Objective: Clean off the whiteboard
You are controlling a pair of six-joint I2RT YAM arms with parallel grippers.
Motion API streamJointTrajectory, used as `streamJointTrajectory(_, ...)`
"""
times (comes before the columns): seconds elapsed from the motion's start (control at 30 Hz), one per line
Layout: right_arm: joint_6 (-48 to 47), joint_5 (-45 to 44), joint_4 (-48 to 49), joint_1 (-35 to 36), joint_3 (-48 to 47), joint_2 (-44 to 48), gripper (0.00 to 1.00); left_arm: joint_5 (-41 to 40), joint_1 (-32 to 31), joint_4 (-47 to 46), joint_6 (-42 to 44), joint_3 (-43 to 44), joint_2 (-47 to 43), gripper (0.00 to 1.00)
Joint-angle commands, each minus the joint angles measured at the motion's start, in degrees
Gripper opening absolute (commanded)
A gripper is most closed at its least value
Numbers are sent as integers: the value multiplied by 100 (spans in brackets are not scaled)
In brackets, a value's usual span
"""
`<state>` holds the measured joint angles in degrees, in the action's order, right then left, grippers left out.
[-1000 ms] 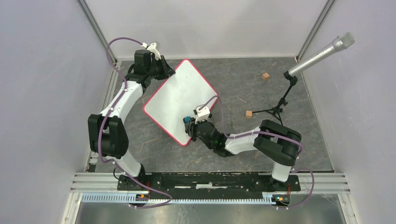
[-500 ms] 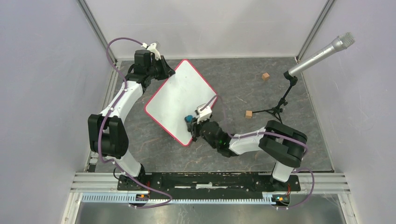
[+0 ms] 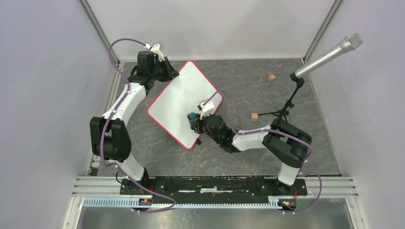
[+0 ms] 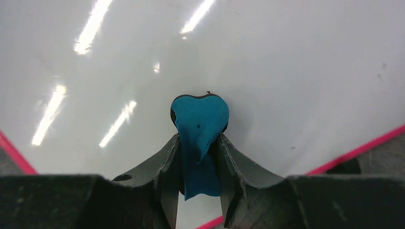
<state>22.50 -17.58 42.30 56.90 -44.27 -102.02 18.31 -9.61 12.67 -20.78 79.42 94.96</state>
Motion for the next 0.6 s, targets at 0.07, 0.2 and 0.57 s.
streamJointTrajectory(0.07,-596,427,80,583,-767,-213,37,31,-111,245,-176,-40,-267,20)
streamJointTrajectory(0.2,-140,867,369,602,-824,-437,37,-66,-130,576,-227,32,-298,20)
streamJointTrajectory(0.57,-244,780,553,649,-579,-60,37,24,-129,1256,6,-127,-561,25)
